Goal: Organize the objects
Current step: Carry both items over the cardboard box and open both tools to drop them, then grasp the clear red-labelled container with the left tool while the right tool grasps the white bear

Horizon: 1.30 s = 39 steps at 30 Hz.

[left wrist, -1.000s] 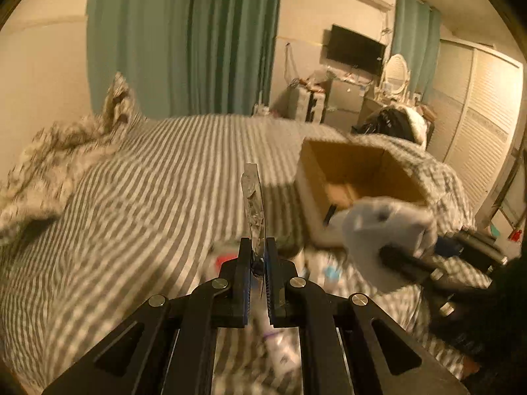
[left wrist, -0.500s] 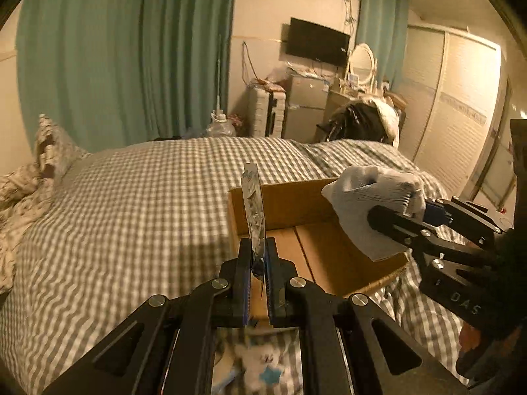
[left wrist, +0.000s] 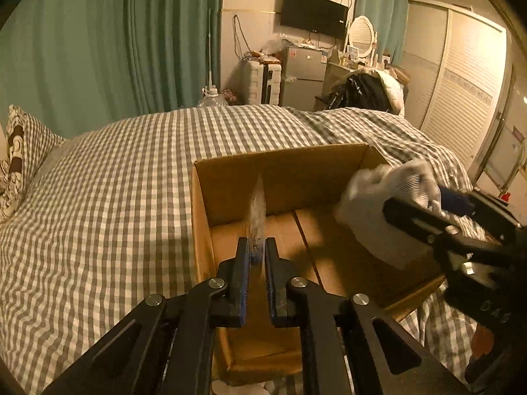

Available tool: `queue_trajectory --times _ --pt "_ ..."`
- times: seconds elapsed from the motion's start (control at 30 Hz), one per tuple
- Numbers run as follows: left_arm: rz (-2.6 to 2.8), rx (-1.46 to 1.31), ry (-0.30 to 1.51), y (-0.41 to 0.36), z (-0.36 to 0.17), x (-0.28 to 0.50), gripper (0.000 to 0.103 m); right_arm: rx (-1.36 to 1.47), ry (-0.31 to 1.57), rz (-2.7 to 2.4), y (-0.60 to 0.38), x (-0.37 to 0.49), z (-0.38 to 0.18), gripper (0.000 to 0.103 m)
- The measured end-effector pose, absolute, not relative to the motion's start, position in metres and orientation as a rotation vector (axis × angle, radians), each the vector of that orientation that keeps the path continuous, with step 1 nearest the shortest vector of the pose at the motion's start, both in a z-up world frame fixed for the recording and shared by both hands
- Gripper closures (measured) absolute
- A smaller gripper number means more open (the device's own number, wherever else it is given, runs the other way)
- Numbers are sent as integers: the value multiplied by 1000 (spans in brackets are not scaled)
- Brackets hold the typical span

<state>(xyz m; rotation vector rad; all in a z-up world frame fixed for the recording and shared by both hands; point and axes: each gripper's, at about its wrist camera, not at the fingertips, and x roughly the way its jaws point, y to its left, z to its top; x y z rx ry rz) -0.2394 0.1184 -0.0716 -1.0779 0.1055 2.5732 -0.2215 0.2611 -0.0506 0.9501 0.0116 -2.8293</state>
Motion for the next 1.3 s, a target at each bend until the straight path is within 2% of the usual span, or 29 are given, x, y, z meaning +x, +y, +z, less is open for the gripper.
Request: queue_trajectory --times 0.03,0.07,0.13,0.3,0.37,0.43,0.53,0.63,0.77,0.93,1.13,1.3 --pt "2567 -1084 92 117 -71 -238 76 930 4 -2843 262 -219 -47 46" --pt "2570 -1085 85 116 -69 -236 52 909 -2 -2858 265 -218 -43 42" --pt "2612 -1066 71 110 -61 -228 25 869 -16 -2885 268 -211 -33 35" --pt "2666 -1005 63 87 -29 -204 23 821 -11 -2921 264 -188 -8 32" --pt "2701 -961 85 77 -12 -190 11 794 19 -2926 259 -173 5 31" --pt "2739 -915 81 63 3 -174 7 760 53 -2935 252 -157 20 27" --pt "2763 -883 64 45 21 -153 7 704 95 -2939 240 -132 41 25" --pt "2813 -858 65 24 33 -133 1 657 121 -2927 224 -110 58 18" --pt "2857 -881 74 -6 30 -113 0 629 161 -2900 197 -89 62 13" --pt "2909 -1001 60 -38 -7 -99 0 711 195 -2839 164 -82 31 13" --pt "2925 -1225 47 -50 -79 -104 0 934 196 -2762 134 -99 -40 13" --pt "2908 -1301 62 -46 -121 -106 0 1111 209 -2712 126 -121 -98 13"
